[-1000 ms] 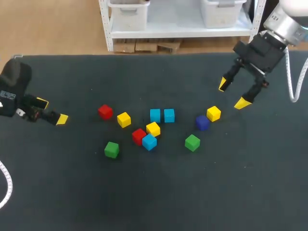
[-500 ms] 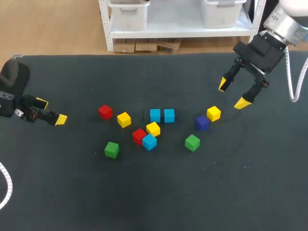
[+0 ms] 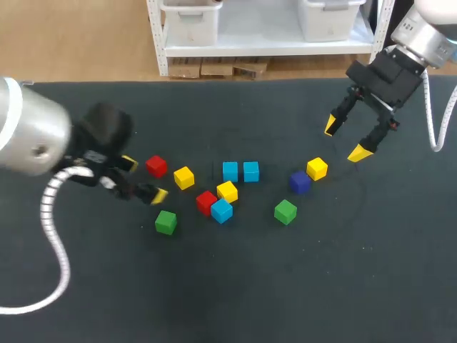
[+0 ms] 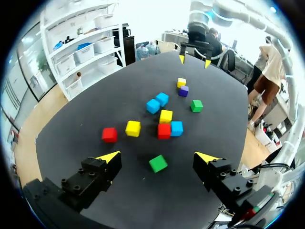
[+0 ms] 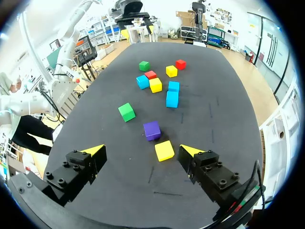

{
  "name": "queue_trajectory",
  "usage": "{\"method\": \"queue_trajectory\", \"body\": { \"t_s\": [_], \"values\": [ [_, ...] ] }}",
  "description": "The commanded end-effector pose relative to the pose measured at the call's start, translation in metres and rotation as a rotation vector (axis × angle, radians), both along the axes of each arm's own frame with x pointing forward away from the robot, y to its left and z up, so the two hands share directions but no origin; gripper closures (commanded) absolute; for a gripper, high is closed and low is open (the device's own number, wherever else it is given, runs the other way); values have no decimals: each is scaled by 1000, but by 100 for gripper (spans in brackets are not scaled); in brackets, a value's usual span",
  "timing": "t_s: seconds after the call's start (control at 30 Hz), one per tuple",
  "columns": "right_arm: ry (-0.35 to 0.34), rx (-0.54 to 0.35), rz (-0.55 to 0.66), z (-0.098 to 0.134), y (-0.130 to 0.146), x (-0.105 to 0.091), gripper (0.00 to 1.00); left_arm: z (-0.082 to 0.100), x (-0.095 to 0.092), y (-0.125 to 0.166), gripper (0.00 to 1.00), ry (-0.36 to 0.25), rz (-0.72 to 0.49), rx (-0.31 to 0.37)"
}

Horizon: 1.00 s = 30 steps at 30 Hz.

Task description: Place the blue cubes, place green cubes on the blue cubes, place the yellow cubes on the green cubes, then place the red cubes on the yellow cubes, and place purple cube on the red cubes.

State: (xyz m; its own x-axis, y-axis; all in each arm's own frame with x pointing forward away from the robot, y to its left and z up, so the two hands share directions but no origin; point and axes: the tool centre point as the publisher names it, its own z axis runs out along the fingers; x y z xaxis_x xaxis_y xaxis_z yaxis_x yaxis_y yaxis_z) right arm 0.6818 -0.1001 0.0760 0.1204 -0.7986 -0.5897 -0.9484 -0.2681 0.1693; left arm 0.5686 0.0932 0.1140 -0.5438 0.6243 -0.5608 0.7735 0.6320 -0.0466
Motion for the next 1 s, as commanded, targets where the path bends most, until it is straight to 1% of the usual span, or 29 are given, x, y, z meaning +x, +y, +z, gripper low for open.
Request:
{"method": "queue_trajectory", "body": {
  "t_s": [0.03, 0.17, 0.2, 0.27, 0.3, 0.37, 0.4, 0.67, 0.7, 0.77, 0.8, 1.0],
  "values": [
    [1, 2, 2, 0, 0, 1, 0, -23, 17, -44, 0, 54, -26, 97],
    [1, 2, 2, 0, 0, 1, 0, -29, 12, -58, 0, 61, -43, 98],
    [1, 2, 2, 0, 0, 1, 0, -32, 10, -63, 0, 72, -53, 124],
    [1, 2, 2, 0, 0, 1, 0, -36, 7, -69, 0, 81, -57, 112],
    [1, 2, 2, 0, 0, 1, 0, -38, 6, -71, 0, 91, -59, 122],
    [1, 2, 2, 0, 0, 1, 0, -43, 1, -77, 0, 88, -74, 117],
    [1, 2, 2, 0, 0, 1, 0, -46, -2, -81, 0, 101, -81, 133],
    [1, 2, 2, 0, 0, 1, 0, -64, -17, -95, 0, 122, -89, 107],
    [1, 2, 2, 0, 0, 1, 0, -68, -18, -96, 0, 133, -86, 108],
    [1, 2, 2, 0, 0, 1, 0, -72, -21, -97, 0, 117, -100, 81],
    [1, 2, 2, 0, 0, 1, 0, -73, -22, -98, 0, 119, -103, 84],
    [1, 2, 2, 0, 0, 1, 0, -86, -22, -101, 0, 155, -102, 78]
  ]
}}
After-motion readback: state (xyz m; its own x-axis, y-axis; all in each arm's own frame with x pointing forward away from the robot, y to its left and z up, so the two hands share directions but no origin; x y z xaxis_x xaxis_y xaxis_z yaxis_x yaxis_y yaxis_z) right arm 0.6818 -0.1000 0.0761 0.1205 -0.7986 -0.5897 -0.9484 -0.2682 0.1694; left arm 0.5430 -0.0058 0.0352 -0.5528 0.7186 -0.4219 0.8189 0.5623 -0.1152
